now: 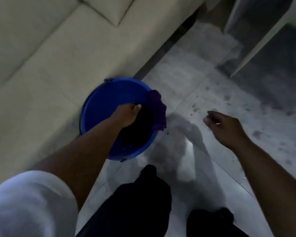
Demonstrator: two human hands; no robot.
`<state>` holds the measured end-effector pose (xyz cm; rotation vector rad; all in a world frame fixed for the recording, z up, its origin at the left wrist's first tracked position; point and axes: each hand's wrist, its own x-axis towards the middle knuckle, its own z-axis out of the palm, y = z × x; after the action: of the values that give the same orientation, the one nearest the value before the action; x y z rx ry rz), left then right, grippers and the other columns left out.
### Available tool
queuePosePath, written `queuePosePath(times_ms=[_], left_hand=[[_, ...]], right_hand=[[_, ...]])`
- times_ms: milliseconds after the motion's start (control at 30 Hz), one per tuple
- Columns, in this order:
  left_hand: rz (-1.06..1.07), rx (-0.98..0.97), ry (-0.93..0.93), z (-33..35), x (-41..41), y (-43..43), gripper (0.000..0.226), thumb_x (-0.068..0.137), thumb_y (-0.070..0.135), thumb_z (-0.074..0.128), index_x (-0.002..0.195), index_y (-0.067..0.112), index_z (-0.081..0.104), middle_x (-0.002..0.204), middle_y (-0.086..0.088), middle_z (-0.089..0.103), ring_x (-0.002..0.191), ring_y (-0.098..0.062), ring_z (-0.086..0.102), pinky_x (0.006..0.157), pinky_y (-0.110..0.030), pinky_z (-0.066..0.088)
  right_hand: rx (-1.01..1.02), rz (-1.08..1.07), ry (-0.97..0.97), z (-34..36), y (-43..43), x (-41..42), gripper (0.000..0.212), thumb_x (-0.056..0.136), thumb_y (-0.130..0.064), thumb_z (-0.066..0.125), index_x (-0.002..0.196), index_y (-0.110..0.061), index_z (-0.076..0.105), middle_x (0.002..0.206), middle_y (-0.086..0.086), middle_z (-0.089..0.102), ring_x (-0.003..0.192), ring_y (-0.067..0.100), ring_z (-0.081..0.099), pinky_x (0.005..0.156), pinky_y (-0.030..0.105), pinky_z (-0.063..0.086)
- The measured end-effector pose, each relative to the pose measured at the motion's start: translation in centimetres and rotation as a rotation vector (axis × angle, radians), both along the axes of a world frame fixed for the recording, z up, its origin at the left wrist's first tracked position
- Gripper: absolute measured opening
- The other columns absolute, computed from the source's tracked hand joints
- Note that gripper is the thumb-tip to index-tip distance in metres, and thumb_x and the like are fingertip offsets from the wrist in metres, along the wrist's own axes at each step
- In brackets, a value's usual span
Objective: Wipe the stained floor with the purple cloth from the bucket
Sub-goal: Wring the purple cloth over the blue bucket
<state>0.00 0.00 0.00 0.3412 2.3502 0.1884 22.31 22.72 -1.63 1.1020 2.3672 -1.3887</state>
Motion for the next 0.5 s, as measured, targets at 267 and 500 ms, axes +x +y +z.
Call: queuePosePath(times_ms=[267, 500], left_hand=[[0.757, 0.549, -0.341, -14.8, 1.8, 4.5, 0.067, 0.096, 0.06, 0.018, 0.142, 0.016, 0.041, 0.138, -0.012, 0.054, 0.09, -0.014, 0.058, 0.08, -0.027, 0.048], [0.807, 0.759, -0.087, -15.9, 2.2, 5.8, 0.023, 0.099, 0.032, 0.045, 0.082, 0.024, 0.058, 0.083, 0.004, 0.064, 0.053, -0.001, 0.065, 0.045, -0.014, 0.051]], right_hand=[[-0.659, -0.044, 0.1, -18.4, -5.8, -9.8, 0.064, 0.083, -0.067, 0.055, 0.121, -0.016, 0.065, 0.112, 0.006, 0.072, 0.106, 0.026, 0.068, 0.088, 0.038, 0.055], [-0.981, -0.056, 0.494, -21.4, -4.2, -12.6, 0.019, 0.091, -0.016, 0.063, 0.109, -0.014, 0.068, 0.103, 0.003, 0.073, 0.096, 0.018, 0.07, 0.079, 0.033, 0.058]])
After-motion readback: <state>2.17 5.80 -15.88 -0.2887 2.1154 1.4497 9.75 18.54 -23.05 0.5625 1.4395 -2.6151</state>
